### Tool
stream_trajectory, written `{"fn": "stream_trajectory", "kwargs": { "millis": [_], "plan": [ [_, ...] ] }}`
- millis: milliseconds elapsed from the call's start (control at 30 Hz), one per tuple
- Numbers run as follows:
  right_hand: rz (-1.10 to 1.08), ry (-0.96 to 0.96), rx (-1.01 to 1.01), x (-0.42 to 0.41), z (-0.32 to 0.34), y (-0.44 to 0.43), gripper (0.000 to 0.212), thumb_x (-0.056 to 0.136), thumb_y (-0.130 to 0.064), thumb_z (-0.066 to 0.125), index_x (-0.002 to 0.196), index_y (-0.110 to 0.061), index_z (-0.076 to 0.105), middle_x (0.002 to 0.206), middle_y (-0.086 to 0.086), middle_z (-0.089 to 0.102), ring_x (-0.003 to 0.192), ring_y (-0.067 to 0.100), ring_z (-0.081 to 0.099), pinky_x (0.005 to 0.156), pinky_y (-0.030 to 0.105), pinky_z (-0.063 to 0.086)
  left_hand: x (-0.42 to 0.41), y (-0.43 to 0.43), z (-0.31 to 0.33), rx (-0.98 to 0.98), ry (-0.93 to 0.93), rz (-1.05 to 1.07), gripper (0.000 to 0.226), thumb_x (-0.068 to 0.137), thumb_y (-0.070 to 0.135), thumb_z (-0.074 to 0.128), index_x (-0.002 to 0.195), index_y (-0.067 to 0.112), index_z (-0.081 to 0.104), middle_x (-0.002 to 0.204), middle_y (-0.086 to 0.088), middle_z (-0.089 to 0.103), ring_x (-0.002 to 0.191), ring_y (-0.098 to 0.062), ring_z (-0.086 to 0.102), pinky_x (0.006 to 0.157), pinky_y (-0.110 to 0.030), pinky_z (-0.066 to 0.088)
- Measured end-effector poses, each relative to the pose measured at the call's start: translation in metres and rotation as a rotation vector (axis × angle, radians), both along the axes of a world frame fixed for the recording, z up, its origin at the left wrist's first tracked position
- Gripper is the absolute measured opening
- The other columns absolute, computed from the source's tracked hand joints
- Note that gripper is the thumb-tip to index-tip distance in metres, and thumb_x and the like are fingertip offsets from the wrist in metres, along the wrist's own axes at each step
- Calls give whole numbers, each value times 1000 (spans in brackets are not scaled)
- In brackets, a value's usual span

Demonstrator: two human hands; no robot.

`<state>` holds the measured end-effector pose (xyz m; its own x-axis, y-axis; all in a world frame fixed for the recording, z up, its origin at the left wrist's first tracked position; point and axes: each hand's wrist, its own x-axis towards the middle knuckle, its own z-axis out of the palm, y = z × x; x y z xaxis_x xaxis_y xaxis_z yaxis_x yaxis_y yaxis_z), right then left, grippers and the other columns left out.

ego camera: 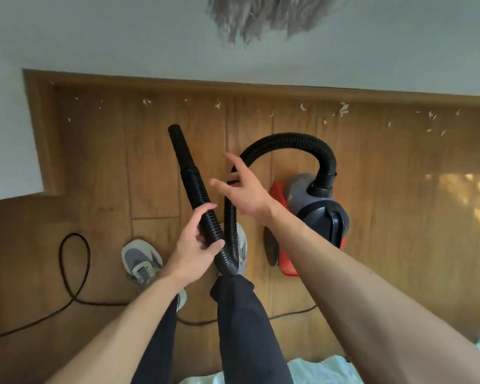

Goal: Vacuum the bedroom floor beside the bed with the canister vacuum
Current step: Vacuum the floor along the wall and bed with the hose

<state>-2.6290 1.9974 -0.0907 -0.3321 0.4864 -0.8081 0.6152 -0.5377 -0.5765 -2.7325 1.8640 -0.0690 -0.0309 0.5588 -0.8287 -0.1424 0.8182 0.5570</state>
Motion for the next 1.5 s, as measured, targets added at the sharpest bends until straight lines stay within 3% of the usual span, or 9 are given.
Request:
{"fn": "stream_trajectory", "kwargs": {
  "millis": [100, 267, 500, 667, 867, 1000, 1200, 1367, 1500],
  "plan": [
    [162, 54, -80, -43, 2, 17, 70, 95, -25, 65, 152, -36, 27, 142, 6, 49, 122, 20, 55, 102, 40, 48, -17, -2, 5, 44, -22, 40, 70, 90, -9, 63, 137, 39, 44, 120, 1, 62, 98, -7, 70, 76, -12, 54],
    [406, 50, -177, -100, -3, 17, 74, 91, -3, 64, 150, -34, 33, 120, 7, 61, 98, 20, 66, 77, 32, 59, -48, -9, 11, 147, 5, 91, 70, 88, -13, 61, 133, 38, 47, 127, 13, 58, 98, 1, 64, 83, -10, 50],
    [454, 54, -255, -158, -5, 8, 75, 89, 0, 68, 145, -40, 37, 122, 11, 61, 105, 26, 68, 85, 46, 60, -93, -39, 4, 140, 33, 200, 78, 88, -9, 61, 128, 57, 45, 125, 8, 59, 104, -8, 63, 94, -26, 54],
    [521, 53, -271, -202, -14, 4, 73, 91, -4, 67, 147, -39, 36, 122, 7, 63, 103, 23, 69, 86, 39, 60, -129, -51, -4, 147, 39, 270, 76, 89, -7, 62, 137, 50, 43, 139, 8, 51, 116, -6, 58, 94, -21, 53],
    [581, 45, -252, -253, -31, -2, 72, 90, -10, 70, 147, -37, 36, 118, 6, 65, 94, 20, 71, 70, 30, 59, -164, -54, -11, 62, -46, 431, 79, 90, 0, 66, 132, 62, 41, 135, 3, 55, 121, -11, 57, 96, -39, 56],
    [629, 49, -248, -280, -49, 0, 70, 88, -11, 73, 144, -36, 40, 118, 5, 62, 95, 21, 71, 73, 33, 61, -181, -51, -23, 37, -39, 500, 78, 87, 1, 70, 130, 61, 43, 133, 0, 55, 121, -17, 58, 96, -52, 54],
    [673, 51, -252, -307, -85, 10, 69, 88, -13, 72, 145, -36, 41, 117, 2, 61, 92, 16, 69, 63, 25, 58, -197, -35, -53, 13, 7, 586, 79, 87, -3, 70, 120, 65, 48, 123, -3, 60, 115, -23, 63, 90, -49, 58],
    [705, 18, -240, -320, -114, 9, 68, 90, -17, 71, 146, -40, 39, 124, 4, 60, 100, 21, 67, 74, 32, 59, -205, -29, -77, -5, 29, 603, 78, 86, -2, 71, 115, 68, 48, 124, -2, 60, 114, -21, 63, 81, -36, 60],
    [724, -6, -244, -330, -132, 8, 67, 92, -17, 68, 146, -42, 37, 122, 2, 60, 99, 19, 67, 74, 31, 58, -213, -25, -91, -17, 32, 622, 79, 86, -2, 71, 113, 68, 49, 121, -2, 60, 111, -24, 64, 85, -44, 60]
  ]
}}
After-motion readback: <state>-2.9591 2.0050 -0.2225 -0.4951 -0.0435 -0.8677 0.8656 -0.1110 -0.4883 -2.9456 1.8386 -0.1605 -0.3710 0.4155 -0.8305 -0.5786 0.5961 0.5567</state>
